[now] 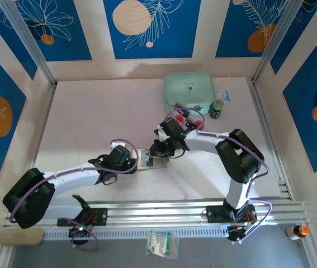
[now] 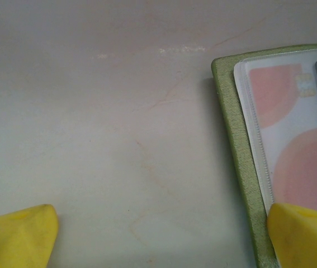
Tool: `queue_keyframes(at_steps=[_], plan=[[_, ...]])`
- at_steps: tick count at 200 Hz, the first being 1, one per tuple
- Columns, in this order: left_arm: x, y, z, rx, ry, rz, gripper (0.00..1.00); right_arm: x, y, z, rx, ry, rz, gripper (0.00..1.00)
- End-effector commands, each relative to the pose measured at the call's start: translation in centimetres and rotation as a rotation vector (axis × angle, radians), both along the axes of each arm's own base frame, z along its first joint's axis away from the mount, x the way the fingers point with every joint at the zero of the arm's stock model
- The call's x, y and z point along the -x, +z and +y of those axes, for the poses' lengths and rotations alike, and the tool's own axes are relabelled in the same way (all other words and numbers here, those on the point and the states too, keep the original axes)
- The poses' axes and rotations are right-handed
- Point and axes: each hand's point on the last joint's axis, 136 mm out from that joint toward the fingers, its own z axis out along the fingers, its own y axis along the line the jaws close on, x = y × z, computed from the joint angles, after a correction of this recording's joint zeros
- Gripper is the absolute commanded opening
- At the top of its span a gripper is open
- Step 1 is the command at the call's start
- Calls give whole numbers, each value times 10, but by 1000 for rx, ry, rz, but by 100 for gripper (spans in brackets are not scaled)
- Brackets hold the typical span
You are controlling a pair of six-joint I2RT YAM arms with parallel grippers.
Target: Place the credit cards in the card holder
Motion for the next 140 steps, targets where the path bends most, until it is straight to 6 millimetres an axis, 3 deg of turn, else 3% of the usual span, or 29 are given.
queue_keyframes(at_steps=[1,47,101,140], plan=[[-4,2,5,3,29,-22,96,4,-12,0,47,27,20,11],[-5,5,3,11,31,-25,96,11,-21,17,67,74,41,9],[-12,24,4,34,65,-61,97,13,-23,27,71,73,53,8],[-12,19,16,18,125,-37,97,13,-14,30,48,74,46,8]])
